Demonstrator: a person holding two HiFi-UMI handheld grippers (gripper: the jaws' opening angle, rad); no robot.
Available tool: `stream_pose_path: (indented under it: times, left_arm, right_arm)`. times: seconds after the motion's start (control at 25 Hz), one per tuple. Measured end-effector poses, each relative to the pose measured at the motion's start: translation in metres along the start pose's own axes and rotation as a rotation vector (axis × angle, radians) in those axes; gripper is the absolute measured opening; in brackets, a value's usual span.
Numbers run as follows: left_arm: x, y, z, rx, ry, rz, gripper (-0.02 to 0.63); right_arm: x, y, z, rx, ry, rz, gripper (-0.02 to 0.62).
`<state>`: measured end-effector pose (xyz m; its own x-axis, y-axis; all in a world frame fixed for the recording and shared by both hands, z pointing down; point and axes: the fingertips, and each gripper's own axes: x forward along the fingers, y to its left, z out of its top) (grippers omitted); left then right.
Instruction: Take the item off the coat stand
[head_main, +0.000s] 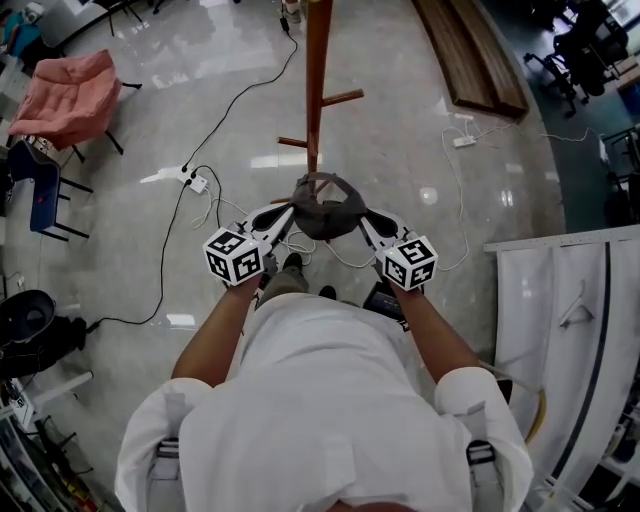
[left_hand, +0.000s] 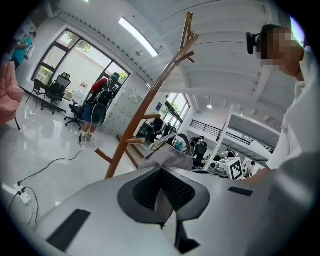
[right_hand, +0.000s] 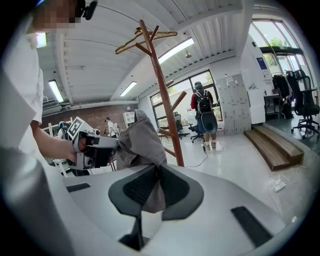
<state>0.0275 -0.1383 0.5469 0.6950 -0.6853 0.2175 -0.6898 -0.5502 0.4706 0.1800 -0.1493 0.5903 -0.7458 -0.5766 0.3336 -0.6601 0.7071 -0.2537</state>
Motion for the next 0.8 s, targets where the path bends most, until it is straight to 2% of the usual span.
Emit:
stream_pose_path:
  times: [0.24, 0.4, 0.8]
  left_arm:
    - [-0.018, -0.035, -0.001, 0.01, -0.029, -0.013, 0.017]
    - [-0.018, -0.06, 0.005, 0.037, -0.059, -0.012, 0.017]
    - [-0.021, -0.111, 0.044, 0.13, -0.137, -0.05, 0.017]
  right_arm:
    - [-0.038, 0.023, 0.015, -0.022, -0.043, -0.021, 0.04]
    - [-0.063, 0.029, 0.026, -0.072, -0.062, -0.067, 0.038]
    - [-0.11, 0.038, 0.077, -0.114, -0.172, -0.129, 0.038]
